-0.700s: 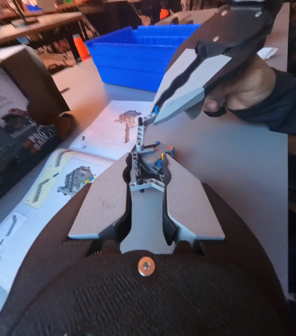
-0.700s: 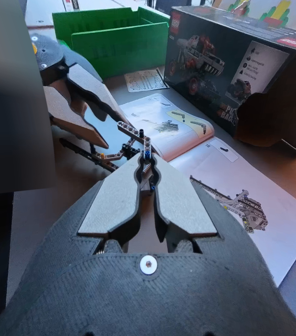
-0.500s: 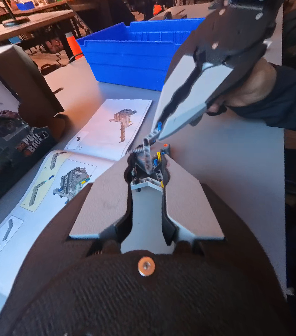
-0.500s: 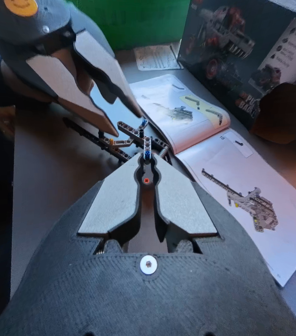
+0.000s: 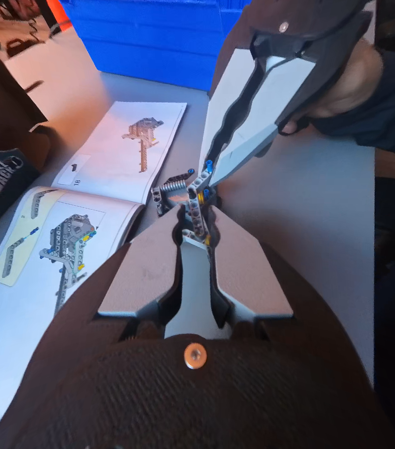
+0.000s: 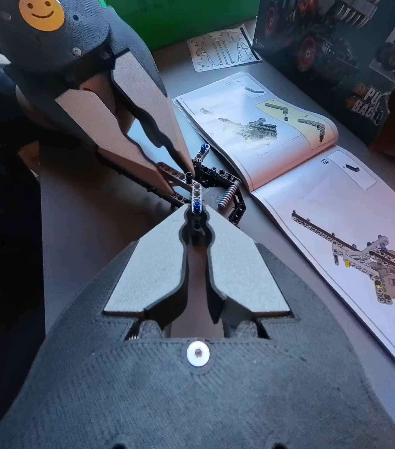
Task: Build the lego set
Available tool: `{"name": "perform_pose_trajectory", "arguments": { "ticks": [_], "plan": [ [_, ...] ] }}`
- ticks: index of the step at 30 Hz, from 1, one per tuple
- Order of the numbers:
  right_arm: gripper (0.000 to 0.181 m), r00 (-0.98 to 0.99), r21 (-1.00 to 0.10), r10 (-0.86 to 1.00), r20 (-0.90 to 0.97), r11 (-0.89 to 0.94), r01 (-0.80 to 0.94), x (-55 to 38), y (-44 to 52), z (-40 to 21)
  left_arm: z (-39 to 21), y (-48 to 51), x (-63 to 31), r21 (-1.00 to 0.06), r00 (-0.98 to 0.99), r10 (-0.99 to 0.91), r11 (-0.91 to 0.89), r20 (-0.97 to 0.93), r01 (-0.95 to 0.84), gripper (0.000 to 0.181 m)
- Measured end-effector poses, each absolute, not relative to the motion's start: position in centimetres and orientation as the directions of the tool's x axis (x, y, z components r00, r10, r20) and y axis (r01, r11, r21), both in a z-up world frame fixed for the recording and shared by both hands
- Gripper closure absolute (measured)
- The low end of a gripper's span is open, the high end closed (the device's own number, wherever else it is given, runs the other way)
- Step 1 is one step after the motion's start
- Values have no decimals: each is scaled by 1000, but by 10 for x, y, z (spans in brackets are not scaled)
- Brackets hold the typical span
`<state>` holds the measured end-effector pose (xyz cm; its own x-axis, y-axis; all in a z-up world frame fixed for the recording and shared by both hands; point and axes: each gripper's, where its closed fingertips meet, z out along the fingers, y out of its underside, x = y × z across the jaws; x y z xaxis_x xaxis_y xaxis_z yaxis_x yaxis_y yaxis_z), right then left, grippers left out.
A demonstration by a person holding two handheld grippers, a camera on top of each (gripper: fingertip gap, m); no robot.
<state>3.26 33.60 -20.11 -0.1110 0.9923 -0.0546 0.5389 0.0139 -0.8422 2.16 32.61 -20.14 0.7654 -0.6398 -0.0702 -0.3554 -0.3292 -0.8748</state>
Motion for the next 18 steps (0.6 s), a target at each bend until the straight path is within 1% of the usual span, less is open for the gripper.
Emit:
{"name": "perform_pose_trajectory", "arguments": {
  "ticks": [5, 9, 12, 15, 18],
  "plan": [
    [177, -117, -839, 991, -59, 14, 543, 32, 335, -203, -204, 327, 22, -862, 764, -634, -319, -115, -395, 173],
    [177, -120, -838, 991, -61, 15, 546, 32, 335, -205, -203, 328, 21, -858, 764, -628, -305, -146, -414, 173],
    [176, -134, -823, 988, -70, 19, 568, 32, 333, -210, -205, 328, 20, -854, 769, -629, -333, -114, -399, 175],
    [176, -140, -837, 990, -27, 54, 545, 32, 335, -206, -202, 330, 20, -863, 775, -627, -348, -76, -366, 175],
    [176, -142, -840, 989, -31, 51, 540, 33, 335, -204, -202, 330, 19, -864, 779, -626, -375, -33, -337, 175]
  ]
}}
